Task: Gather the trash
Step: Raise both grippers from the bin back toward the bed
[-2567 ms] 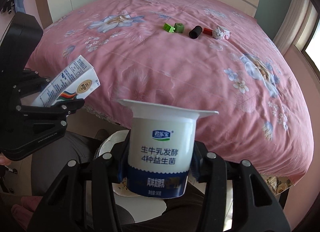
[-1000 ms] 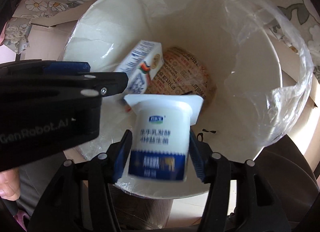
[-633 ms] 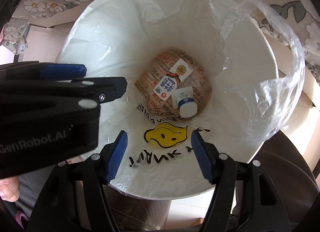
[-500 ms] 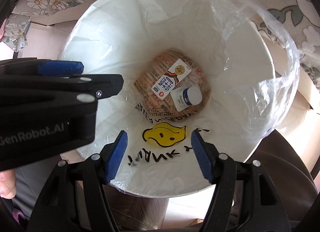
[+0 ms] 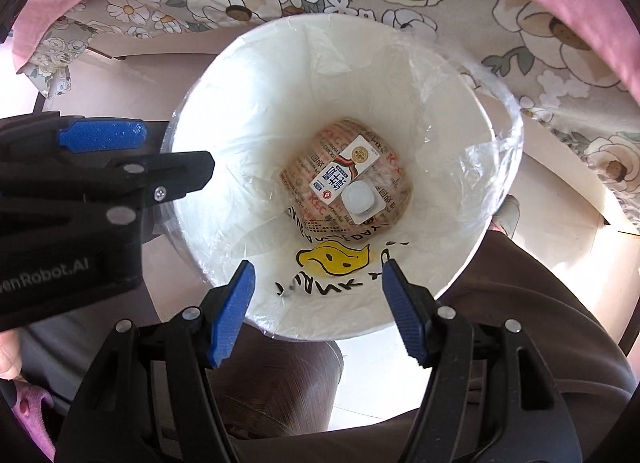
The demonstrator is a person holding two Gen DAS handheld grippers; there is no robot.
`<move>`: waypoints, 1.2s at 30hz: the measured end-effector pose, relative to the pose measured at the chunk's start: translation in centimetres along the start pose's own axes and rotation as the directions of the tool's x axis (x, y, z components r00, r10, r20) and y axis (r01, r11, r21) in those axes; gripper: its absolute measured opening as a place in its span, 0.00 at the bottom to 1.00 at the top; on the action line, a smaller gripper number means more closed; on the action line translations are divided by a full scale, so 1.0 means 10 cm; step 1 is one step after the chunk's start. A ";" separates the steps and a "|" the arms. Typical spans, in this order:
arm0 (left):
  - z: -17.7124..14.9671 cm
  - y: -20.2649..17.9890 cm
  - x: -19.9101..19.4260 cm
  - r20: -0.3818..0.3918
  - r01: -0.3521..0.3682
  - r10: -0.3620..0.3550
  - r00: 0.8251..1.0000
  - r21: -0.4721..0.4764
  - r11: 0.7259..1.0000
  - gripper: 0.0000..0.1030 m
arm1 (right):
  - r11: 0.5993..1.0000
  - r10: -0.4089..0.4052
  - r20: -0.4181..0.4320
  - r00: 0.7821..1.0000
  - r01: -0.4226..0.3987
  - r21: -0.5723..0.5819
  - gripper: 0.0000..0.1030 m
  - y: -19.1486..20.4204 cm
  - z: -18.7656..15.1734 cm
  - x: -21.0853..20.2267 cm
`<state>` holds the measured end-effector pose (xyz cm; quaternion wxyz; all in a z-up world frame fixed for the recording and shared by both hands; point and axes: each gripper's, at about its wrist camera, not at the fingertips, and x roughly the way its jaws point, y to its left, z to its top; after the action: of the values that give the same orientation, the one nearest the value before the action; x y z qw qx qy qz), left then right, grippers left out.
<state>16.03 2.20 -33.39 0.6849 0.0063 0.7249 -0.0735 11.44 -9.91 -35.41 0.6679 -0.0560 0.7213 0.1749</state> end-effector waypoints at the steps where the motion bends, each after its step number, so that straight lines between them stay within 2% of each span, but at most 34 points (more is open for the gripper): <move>1: -0.02 0.00 -0.10 0.018 -0.005 0.005 1.000 0.009 1.000 0.63 | 1.000 -0.006 0.013 1.000 0.006 -0.007 0.65 0.01 -0.03 -0.09; 8: -0.05 -0.15 -0.81 0.138 -0.042 0.034 0.990 0.052 0.998 0.63 | 0.998 -0.046 0.113 0.993 0.051 -0.047 0.64 0.02 -0.15 -0.65; 14: 0.03 -0.23 -1.38 0.232 -0.028 0.015 0.973 0.052 0.998 0.63 | 0.994 -0.071 0.229 0.971 0.087 -0.063 0.64 -0.04 -0.17 -1.30; 18: 0.10 -0.29 -1.74 0.295 -0.052 0.029 0.955 0.071 0.996 0.67 | 0.992 -0.084 0.323 0.943 0.110 -0.062 0.64 -0.05 -0.10 -1.80; 23: 0.27 -0.30 -2.19 0.362 -0.073 0.039 0.931 0.083 0.994 0.68 | 0.988 -0.103 0.438 0.893 0.143 -0.059 0.64 -0.05 0.03 -2.43; 27: 0.47 -0.26 -2.48 0.399 -0.074 0.040 0.916 0.070 0.995 0.71 | 0.983 -0.116 0.499 0.859 0.171 -0.066 0.64 -0.07 0.16 -2.81; 36: 1.06 -0.21 -2.89 0.472 -0.119 0.078 0.878 0.057 0.991 0.72 | 0.977 -0.137 0.553 0.822 0.205 -0.063 0.64 -0.17 0.66 -3.23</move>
<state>28.08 1.59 -5.05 0.8416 0.0540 0.5330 -0.0685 21.48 -14.32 -4.25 0.8537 -0.1085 0.4816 0.1659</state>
